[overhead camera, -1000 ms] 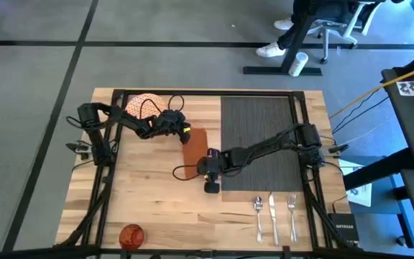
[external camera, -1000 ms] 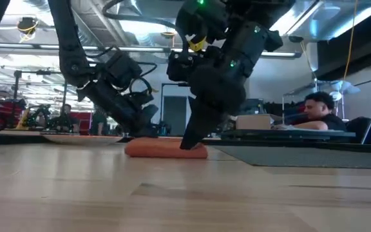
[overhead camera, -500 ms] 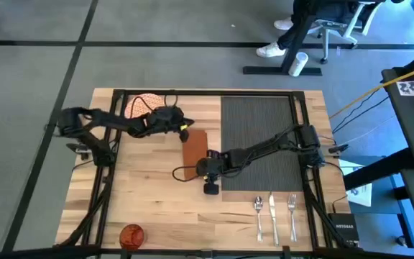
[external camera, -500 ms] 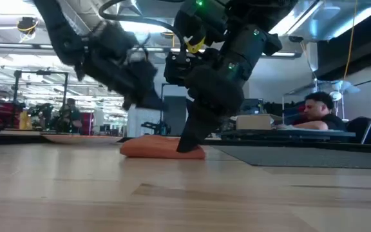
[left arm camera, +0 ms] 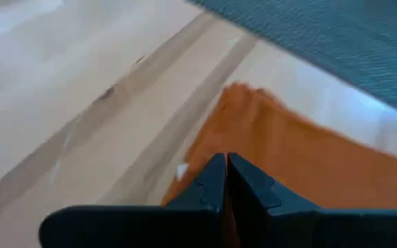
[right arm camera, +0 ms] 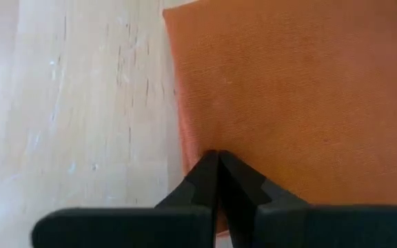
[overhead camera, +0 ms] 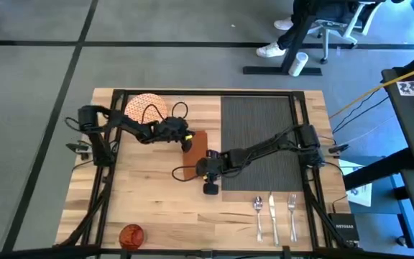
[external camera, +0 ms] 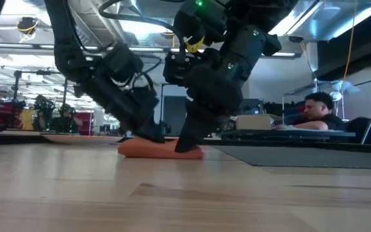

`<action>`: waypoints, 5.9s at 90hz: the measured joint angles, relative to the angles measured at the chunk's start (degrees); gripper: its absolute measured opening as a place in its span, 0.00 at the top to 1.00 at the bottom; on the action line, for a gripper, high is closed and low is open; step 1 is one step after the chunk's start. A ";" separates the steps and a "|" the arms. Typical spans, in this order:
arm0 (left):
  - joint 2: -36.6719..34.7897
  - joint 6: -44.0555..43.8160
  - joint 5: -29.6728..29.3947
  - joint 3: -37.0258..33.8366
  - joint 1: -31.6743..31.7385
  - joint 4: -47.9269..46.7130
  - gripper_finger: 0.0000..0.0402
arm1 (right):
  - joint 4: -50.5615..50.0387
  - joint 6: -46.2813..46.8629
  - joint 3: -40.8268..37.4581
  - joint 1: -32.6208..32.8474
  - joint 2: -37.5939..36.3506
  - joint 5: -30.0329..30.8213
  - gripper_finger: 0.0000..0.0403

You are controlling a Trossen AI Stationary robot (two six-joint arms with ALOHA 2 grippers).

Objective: Set table place
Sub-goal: Fold the orange table napkin, then put the silver fork on top of the orange table napkin

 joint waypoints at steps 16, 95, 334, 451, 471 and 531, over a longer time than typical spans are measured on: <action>2.05 -0.28 0.51 0.14 1.62 1.65 1.00 | 0.04 0.05 0.00 -0.02 0.01 -0.68 1.00; -13.13 1.91 0.55 -0.19 -0.61 -2.25 1.00 | 0.38 1.68 -0.02 0.83 0.07 -1.60 1.00; -24.33 8.23 0.41 -0.08 -4.51 -5.13 1.00 | -45.43 30.07 2.73 7.05 -19.09 1.31 1.00; -24.33 9.22 1.49 -0.08 -4.03 -5.90 1.00 | -30.29 109.28 -29.59 40.30 -43.21 -17.61 0.95; -24.31 9.22 1.46 -0.08 -4.03 -6.01 1.00 | -26.54 119.47 -32.04 45.40 -43.21 -14.84 0.88; -24.31 8.81 1.46 -0.08 -4.03 -6.03 1.00 | -20.05 121.63 -39.88 46.83 -43.19 -13.71 0.87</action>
